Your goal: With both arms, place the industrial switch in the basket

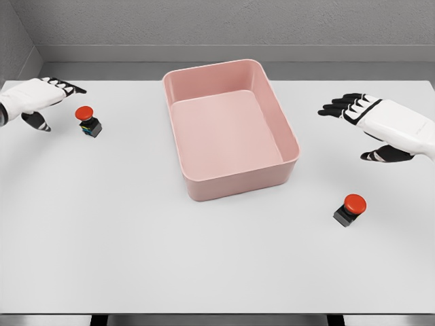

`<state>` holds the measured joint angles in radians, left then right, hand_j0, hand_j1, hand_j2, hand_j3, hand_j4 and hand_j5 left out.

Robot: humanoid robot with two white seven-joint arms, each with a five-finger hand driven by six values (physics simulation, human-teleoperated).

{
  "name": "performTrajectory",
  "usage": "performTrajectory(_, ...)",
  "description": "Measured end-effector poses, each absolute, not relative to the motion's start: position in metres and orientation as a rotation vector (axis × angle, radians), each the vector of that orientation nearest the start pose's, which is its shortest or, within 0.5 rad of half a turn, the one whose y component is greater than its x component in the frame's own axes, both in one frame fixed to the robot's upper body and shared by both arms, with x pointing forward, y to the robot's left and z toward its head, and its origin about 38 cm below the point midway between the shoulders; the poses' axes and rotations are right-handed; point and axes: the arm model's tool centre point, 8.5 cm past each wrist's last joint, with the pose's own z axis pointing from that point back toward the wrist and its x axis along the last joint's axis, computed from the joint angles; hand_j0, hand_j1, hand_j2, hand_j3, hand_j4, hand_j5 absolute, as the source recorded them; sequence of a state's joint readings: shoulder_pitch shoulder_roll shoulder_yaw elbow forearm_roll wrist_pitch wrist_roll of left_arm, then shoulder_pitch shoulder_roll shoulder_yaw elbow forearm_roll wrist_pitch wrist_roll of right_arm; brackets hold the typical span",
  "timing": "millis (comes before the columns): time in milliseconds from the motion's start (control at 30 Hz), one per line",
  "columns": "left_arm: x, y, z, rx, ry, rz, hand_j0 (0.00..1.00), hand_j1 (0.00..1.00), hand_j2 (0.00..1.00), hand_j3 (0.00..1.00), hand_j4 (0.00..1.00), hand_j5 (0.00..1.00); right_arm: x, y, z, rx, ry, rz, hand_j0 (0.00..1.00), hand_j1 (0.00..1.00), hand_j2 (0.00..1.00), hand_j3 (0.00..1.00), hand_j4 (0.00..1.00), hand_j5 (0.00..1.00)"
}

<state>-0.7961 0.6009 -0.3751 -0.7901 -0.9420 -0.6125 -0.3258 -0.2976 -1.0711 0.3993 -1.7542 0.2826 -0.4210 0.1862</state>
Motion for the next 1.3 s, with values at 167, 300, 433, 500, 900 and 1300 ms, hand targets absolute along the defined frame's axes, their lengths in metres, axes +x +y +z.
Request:
performTrajectory(167,0.525,0.408,0.192,0.833,-1.099,-1.795,1.0,1.0,1.0,1.0,1.0,1.0,0.363,-0.345,0.243,-0.528,-1.625,1.811,1.0,1.0,1.0,1.0,1.0,1.0)
performTrajectory(300,0.529,0.404,0.18,0.795,-1.068,-1.802,1.0,1.0,1.0,1.0,1.0,1.0,0.343,-0.358,0.219,-0.43,-1.489,1.906,1.0,1.0,1.0,1.0,1.0,1.0)
performTrajectory(433,0.535,0.391,0.18,0.783,-1.055,-1.846,1.0,1.0,1.0,1.0,1.0,1.0,0.336,-0.378,0.236,-0.448,-1.397,2.007,1.0,1.0,1.0,1.0,1.0,1.0)
performTrajectory(500,0.535,0.385,0.174,0.768,-1.049,-1.864,1.0,1.0,1.0,1.0,1.0,1.0,0.337,-0.383,0.246,-0.471,-1.364,2.041,1.0,1.0,1.0,1.0,1.0,1.0)
performTrajectory(900,0.535,0.36,0.168,0.747,-1.07,-1.931,1.0,1.0,1.0,1.0,1.0,1.0,0.323,-0.387,0.219,-0.363,-1.252,2.086,1.0,1.0,1.0,1.0,1.0,1.0)
performTrajectory(1300,0.534,0.353,0.167,0.751,-1.046,-1.994,1.0,1.0,1.0,1.0,1.0,1.0,0.322,-0.361,0.194,-0.248,-1.265,2.121,1.0,1.0,1.0,1.0,1.0,1.0)
